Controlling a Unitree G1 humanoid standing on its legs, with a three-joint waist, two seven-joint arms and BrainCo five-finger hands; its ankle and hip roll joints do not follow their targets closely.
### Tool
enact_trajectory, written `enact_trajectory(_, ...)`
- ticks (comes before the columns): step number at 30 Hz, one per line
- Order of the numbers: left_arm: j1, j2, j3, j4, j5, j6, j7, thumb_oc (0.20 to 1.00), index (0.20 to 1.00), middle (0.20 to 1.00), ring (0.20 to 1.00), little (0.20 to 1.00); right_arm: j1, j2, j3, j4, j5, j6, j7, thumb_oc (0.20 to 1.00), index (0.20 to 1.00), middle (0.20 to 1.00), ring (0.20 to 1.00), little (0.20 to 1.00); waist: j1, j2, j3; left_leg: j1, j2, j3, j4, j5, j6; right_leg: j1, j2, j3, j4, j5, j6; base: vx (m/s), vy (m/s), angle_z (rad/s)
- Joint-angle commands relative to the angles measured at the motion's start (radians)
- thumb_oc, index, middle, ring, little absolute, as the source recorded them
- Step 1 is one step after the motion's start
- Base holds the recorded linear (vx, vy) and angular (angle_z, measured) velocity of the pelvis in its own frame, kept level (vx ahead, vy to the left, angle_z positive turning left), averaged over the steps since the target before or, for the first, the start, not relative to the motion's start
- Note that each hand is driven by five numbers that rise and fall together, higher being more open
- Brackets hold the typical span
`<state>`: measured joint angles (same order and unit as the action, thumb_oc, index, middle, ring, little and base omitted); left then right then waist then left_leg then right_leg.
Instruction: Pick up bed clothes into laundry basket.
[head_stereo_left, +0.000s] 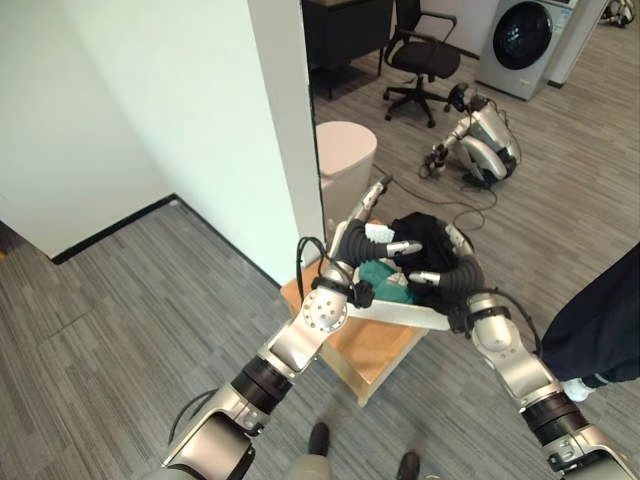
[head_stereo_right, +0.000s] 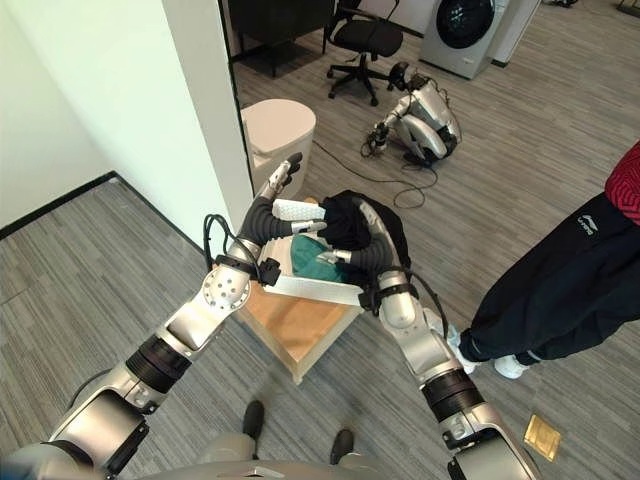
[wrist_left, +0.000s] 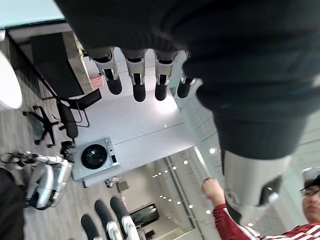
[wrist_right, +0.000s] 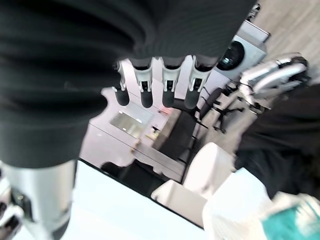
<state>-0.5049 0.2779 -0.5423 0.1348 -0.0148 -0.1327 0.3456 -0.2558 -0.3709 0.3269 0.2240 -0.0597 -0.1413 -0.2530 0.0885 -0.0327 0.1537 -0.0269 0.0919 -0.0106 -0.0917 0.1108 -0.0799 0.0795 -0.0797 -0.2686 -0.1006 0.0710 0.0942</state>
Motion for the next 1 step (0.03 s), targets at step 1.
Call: enact_trajectory(1, -0.057, -0.038, 0.003, 0.063, 0.033, -0.027, 0.009, 1.000, 1.000, 1.000, 1.000, 1.000, -0.002, 0.021, -0.004, -0.001, 0.034, -0.033, 0.001, 1.000, 1.000, 1.000, 1.000, 1.000, 0.028, -0.015, -0.033, 0.078, 0.057, 0.033, 0.004, -0.084, -0.022, 0.026, -0.077, -0.025, 0.032, -0.052, 0.089, 0.00, 0.000, 0.00)
